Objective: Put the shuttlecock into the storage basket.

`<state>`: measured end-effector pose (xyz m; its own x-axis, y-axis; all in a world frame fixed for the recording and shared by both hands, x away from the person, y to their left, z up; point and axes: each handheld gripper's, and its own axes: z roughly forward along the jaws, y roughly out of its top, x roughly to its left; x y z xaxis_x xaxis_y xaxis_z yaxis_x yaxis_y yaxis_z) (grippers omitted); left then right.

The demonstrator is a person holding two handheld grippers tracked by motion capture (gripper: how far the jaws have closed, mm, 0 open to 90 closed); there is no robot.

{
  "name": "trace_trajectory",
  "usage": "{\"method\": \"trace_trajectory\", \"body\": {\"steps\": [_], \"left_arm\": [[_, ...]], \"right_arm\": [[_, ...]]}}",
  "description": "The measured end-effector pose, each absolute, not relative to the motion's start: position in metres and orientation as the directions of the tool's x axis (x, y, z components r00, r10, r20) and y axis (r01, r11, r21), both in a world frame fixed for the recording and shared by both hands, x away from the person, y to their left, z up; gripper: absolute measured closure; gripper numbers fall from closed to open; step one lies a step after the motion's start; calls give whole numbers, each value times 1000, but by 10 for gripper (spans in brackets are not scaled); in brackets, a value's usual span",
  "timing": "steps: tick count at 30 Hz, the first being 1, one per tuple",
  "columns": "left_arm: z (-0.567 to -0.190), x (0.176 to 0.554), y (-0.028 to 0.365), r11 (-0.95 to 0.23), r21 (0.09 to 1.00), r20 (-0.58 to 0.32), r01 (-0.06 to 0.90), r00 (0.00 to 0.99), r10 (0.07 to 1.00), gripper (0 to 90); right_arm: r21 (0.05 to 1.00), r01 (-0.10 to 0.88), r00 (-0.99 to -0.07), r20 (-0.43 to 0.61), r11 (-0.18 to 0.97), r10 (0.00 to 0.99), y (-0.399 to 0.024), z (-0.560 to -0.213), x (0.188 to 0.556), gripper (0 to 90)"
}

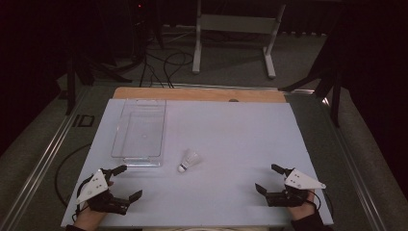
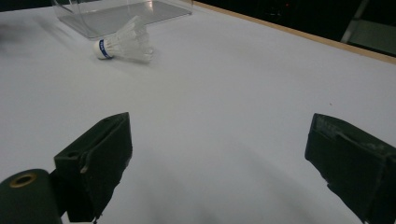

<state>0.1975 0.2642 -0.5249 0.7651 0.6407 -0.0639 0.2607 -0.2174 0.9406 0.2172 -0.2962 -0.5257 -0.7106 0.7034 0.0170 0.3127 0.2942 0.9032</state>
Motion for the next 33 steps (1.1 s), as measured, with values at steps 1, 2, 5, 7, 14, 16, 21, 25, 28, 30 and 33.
{"method": "trace_trajectory", "body": {"steps": [1, 2, 5, 7, 14, 16, 21, 25, 28, 30, 33], "left_arm": [[-525, 197, 264, -216, 941, -66, 262, 766, 639, 0], [-525, 197, 264, -219, 940, -65, 261, 767, 638, 0], [-524, 197, 264, -221, 940, -62, 260, 768, 638, 0], [-524, 198, 263, -229, 936, -63, 266, 769, 636, 0], [-524, 199, 260, -247, 929, -60, 276, 771, 634, 0], [-524, 200, 261, -246, 926, -67, 285, 767, 638, 0], [-520, 201, 260, -247, 916, -91, 316, 764, 638, 0], [-514, 200, 259, -253, 911, -97, 325, 766, 635, 0], [-510, 203, 258, -252, 906, -112, 340, 766, 633, 0], [-507, 204, 257, -264, 897, -118, 353, 770, 628, 0], [-502, 207, 253, -287, 882, -126, 372, 775, 619, 0]], "right_arm": [[903, 312, -709, 15, 295, 705, -296, -526, 217, 77], [903, 311, -709, 14, 295, 706, -297, -526, 217, 77], [903, 312, -707, 13, 295, 707, -297, -525, 217, 77], [902, 312, -706, 11, 297, 708, -296, -525, 217, 77], [903, 314, -698, 11, 293, 716, -297, -525, 218, 77], [903, 313, -697, 9, 293, 717, -296, -525, 217, 77], [904, 307, -698, 3, 296, 716, -295, -524, 217, 77], [905, 307, -700, 4, 295, 714, -295, -524, 217, 77], [904, 309, -702, 7, 296, 712, -294, -524, 217, 77], [905, 309, -700, 9, 291, 714, -294, -524, 217, 77], [905, 308, -695, 5, 293, 719, -294, -523, 217, 77]]}}
